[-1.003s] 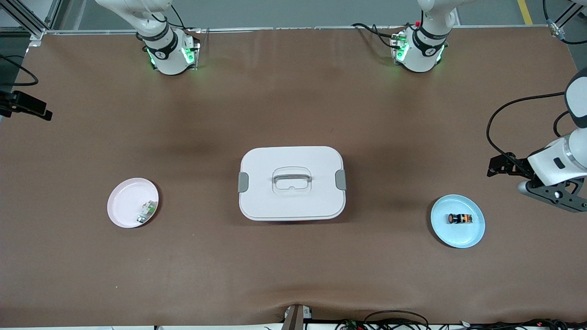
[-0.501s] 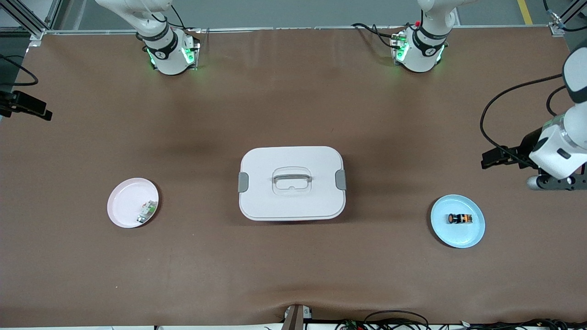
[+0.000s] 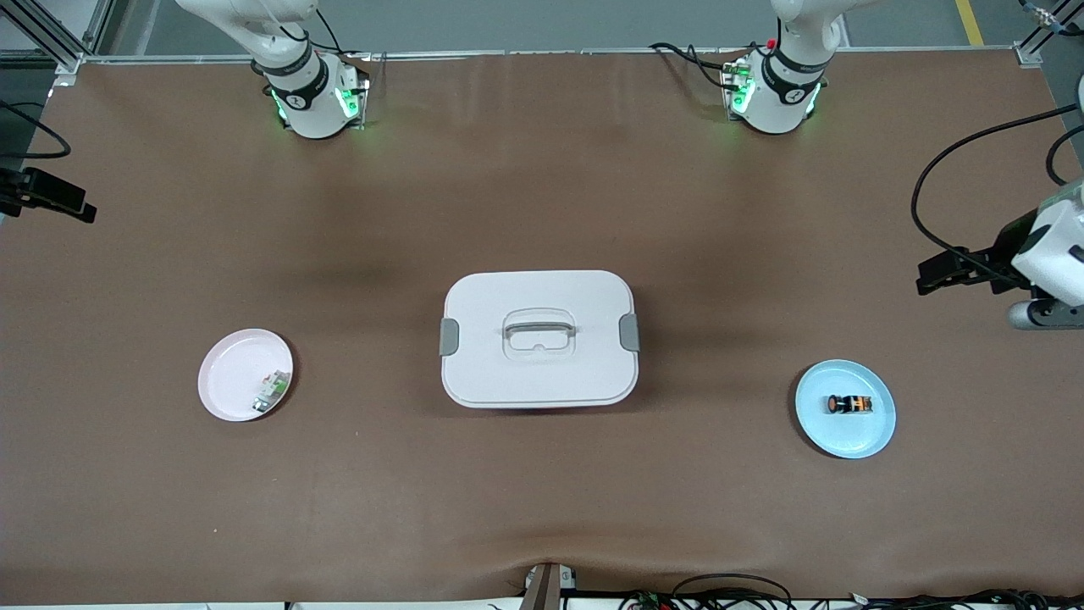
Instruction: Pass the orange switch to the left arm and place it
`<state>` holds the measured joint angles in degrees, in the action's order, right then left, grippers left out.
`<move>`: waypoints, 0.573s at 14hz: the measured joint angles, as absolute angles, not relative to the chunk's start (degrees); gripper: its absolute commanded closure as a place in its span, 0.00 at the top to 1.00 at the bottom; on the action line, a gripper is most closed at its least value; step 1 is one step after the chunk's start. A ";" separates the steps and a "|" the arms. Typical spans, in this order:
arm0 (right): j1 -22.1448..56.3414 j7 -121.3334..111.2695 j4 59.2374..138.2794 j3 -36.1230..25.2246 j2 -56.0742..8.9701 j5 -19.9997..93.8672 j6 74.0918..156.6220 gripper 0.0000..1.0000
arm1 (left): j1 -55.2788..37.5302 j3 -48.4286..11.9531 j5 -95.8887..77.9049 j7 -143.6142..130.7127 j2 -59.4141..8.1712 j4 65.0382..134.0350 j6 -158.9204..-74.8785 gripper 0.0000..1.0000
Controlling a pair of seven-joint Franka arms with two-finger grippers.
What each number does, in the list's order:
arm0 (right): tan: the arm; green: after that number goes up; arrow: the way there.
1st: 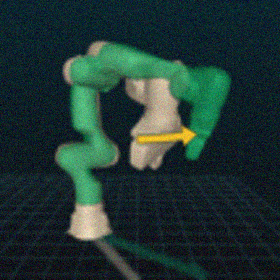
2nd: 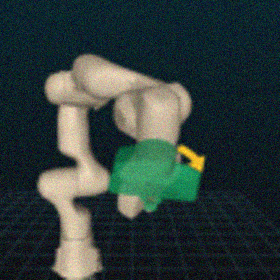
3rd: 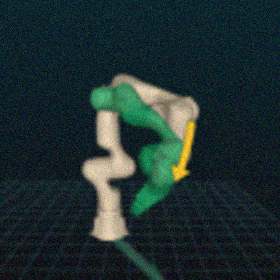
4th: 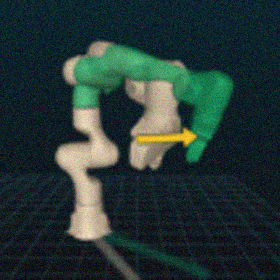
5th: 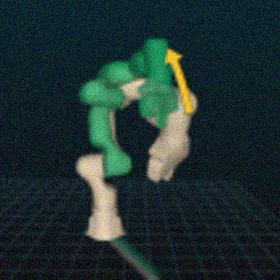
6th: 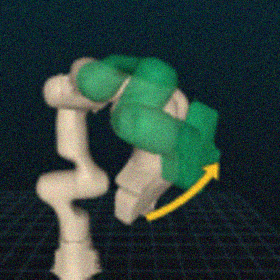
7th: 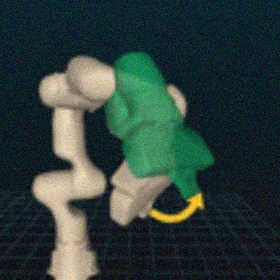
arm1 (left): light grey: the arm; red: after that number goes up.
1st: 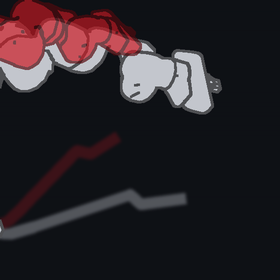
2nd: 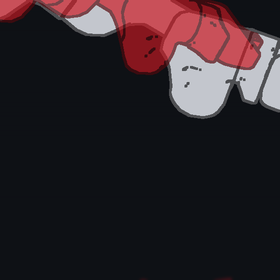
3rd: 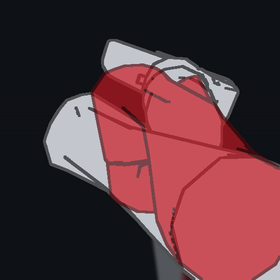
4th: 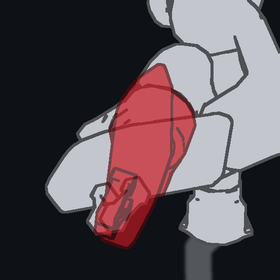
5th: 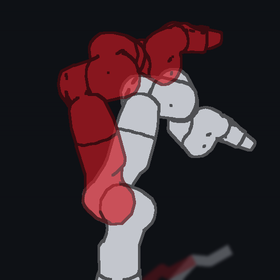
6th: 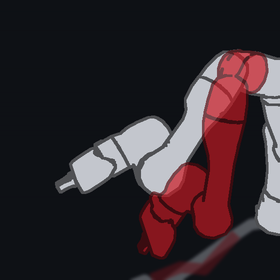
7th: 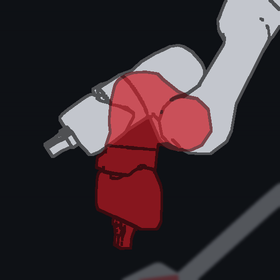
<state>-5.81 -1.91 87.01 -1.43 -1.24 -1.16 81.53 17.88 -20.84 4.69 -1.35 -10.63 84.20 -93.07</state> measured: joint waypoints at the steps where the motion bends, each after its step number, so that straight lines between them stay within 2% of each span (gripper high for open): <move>1: -5.81 -1.91 87.01 -1.42 -1.24 -1.16 81.53 1.00 | 17.97 -20.55 4.67 -0.38 -10.40 83.37 -92.29 1.00; 3: -5.81 -1.90 87.00 -1.41 -1.25 -1.16 81.53 1.00 | 15.70 -17.65 4.50 0.23 -8.50 82.74 -90.52 1.00; 5: -5.81 -1.90 87.00 -1.37 -1.28 -1.15 81.53 1.00 | 9.12 -11.22 2.86 0.18 -5.21 83.63 -88.44 1.00; 8: -5.80 -1.87 86.99 -1.38 -1.31 0.17 81.53 1.00 | 4.79 -6.27 -1.37 -1.81 0.68 88.80 -87.72 1.00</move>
<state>-5.80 -1.87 86.99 -1.38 -1.31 0.17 81.53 4.79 -6.27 -1.37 -1.81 0.68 88.80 -87.72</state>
